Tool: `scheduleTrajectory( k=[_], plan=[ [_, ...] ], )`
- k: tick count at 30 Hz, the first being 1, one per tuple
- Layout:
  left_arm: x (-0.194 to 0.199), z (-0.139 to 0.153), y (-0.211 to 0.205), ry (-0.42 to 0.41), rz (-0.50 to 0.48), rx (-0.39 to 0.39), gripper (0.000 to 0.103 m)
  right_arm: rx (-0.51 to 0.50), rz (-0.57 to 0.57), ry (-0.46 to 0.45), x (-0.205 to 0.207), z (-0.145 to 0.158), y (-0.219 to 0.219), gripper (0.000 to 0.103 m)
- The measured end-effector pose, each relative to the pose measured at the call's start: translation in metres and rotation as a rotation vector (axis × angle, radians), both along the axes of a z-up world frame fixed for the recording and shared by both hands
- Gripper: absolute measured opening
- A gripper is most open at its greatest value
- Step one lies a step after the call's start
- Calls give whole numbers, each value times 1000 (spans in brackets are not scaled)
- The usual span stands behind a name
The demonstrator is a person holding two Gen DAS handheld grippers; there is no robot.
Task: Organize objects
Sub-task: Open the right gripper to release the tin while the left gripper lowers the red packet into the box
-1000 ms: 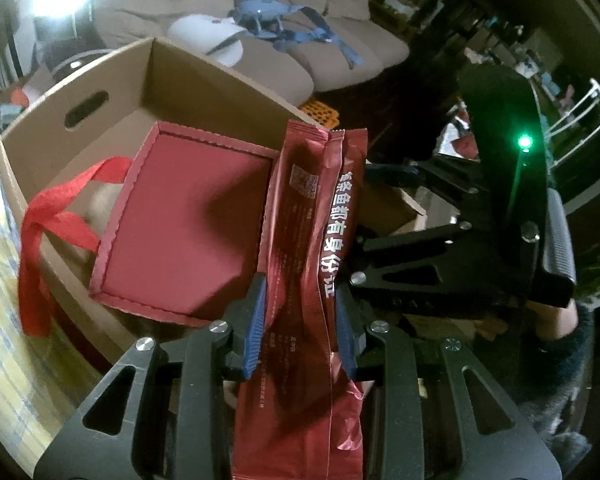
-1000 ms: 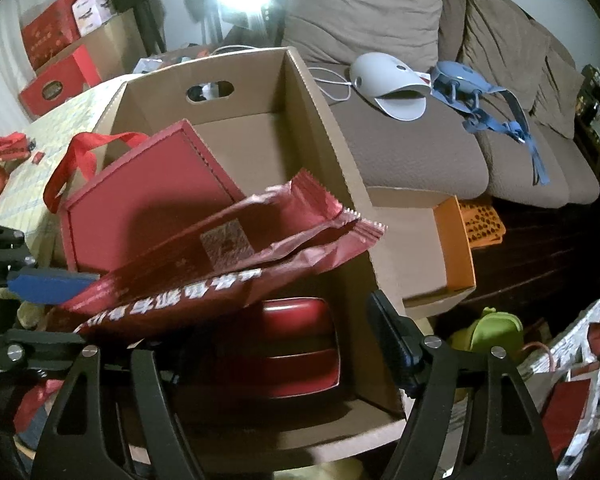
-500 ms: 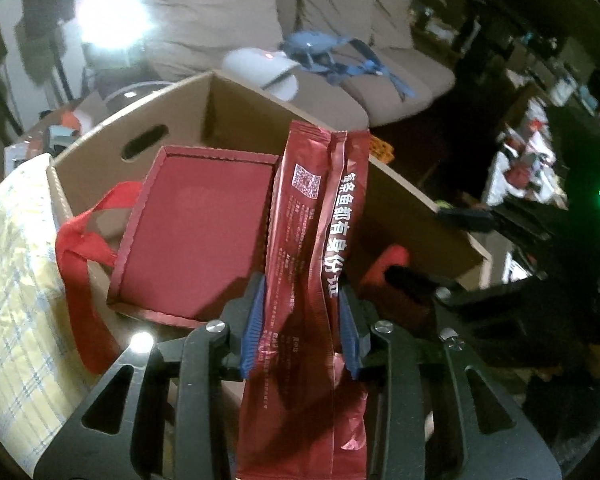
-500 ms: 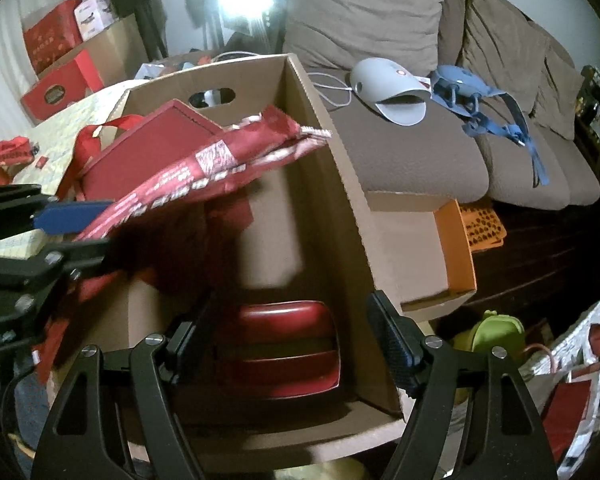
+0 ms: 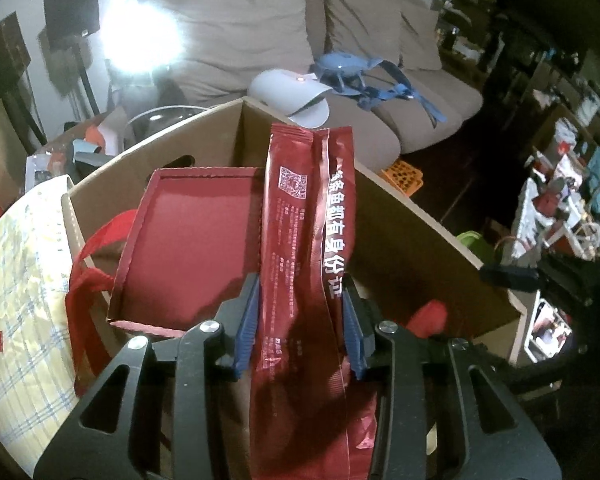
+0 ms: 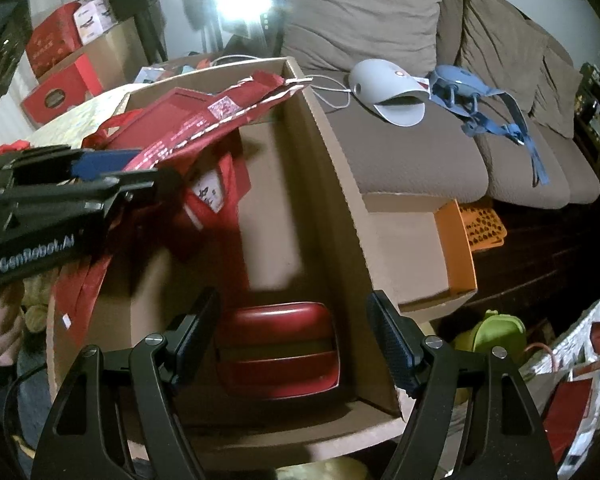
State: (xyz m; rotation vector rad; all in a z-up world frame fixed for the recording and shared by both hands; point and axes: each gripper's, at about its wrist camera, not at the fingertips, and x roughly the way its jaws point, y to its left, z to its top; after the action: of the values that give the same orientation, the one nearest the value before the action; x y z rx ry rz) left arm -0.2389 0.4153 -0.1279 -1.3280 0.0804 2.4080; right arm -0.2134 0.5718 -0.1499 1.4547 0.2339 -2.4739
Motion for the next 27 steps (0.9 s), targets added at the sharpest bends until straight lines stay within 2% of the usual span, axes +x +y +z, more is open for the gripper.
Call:
scheduleTrajectory(
  k=[4, 8, 11, 15, 19, 24, 27],
  plan=[
    [0, 1, -4, -15, 1, 24, 35, -3, -2, -3, 0, 0, 1, 77],
    [5, 9, -8, -41, -57, 89, 36, -4, 2, -3, 0, 1, 2, 77],
    [11, 18, -7, -27, -98, 123, 37, -2, 12, -9, 0, 2, 1, 77],
    [18, 15, 5, -52, -169, 81, 39, 10, 28, -15, 3, 4, -3, 77],
    [24, 8, 13, -52, -183, 59, 39, 10, 32, -16, 3, 3, -5, 77],
    [28, 4, 18, -56, -185, 67, 39, 8, 27, -17, 3, 4, -3, 77],
    [32, 1, 18, -66, -165, 107, 39, 20, 27, -27, 3, 3, -4, 77]
  ],
)
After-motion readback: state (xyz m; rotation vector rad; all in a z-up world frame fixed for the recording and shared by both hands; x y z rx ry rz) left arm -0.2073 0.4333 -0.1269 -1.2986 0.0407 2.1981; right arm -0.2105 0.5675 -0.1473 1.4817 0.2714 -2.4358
